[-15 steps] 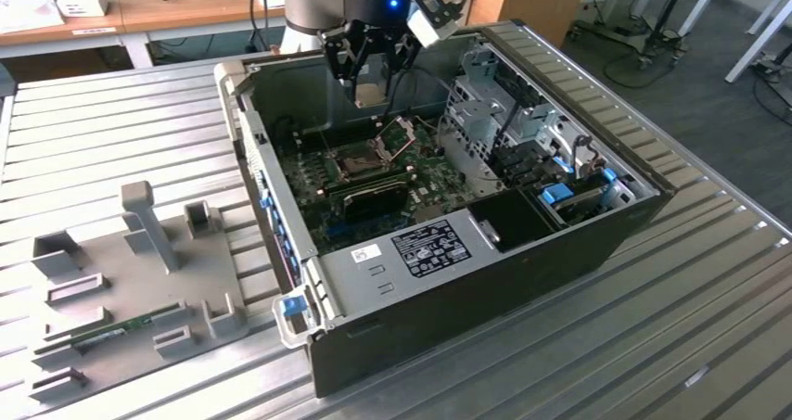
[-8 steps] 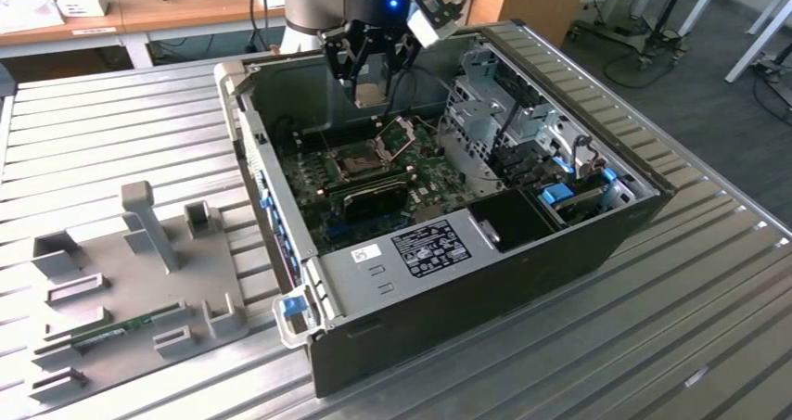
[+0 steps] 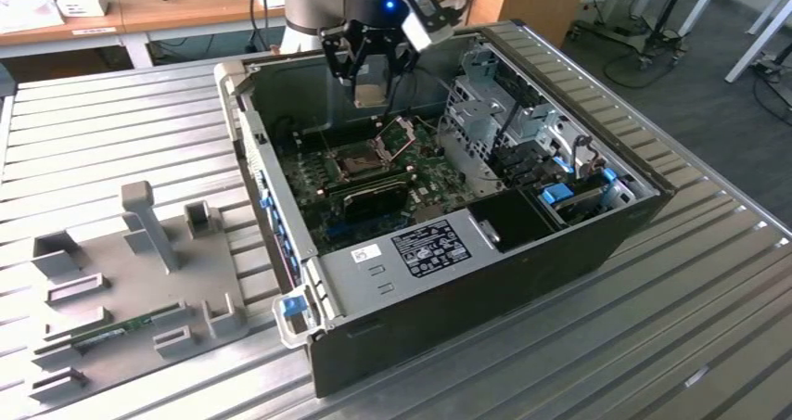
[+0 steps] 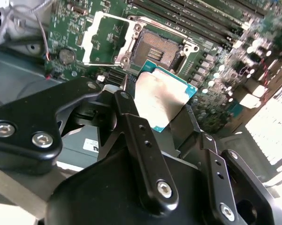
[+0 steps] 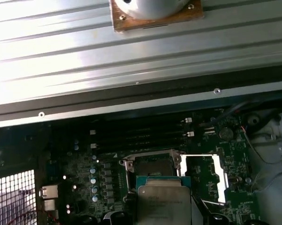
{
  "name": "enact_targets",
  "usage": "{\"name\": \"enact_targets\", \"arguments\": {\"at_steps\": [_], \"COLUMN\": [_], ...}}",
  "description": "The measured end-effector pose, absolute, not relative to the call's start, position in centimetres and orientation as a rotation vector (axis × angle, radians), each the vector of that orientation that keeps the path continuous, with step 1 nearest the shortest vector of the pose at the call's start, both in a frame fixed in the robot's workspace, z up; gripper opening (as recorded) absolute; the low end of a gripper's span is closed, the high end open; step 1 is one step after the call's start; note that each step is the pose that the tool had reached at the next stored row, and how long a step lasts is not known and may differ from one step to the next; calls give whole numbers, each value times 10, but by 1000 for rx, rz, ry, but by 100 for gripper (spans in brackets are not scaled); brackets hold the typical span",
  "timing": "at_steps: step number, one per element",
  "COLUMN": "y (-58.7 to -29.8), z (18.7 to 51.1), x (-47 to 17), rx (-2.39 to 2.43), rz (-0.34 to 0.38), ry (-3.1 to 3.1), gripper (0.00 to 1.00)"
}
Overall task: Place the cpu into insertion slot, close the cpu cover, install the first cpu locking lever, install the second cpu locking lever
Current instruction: 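Place the cpu into insertion slot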
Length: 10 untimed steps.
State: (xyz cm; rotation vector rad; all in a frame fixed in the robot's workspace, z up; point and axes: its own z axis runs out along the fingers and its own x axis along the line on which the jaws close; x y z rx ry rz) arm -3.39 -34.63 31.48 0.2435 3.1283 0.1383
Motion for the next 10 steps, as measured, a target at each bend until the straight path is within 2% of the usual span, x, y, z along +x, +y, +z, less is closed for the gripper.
{"name": "enact_targets", "arguments": {"at_steps": [10], "y": [-346], "z": [314], "x": [-34], "rx": [421], "rz": [138], "ry": [3104], "gripper": [54]}}
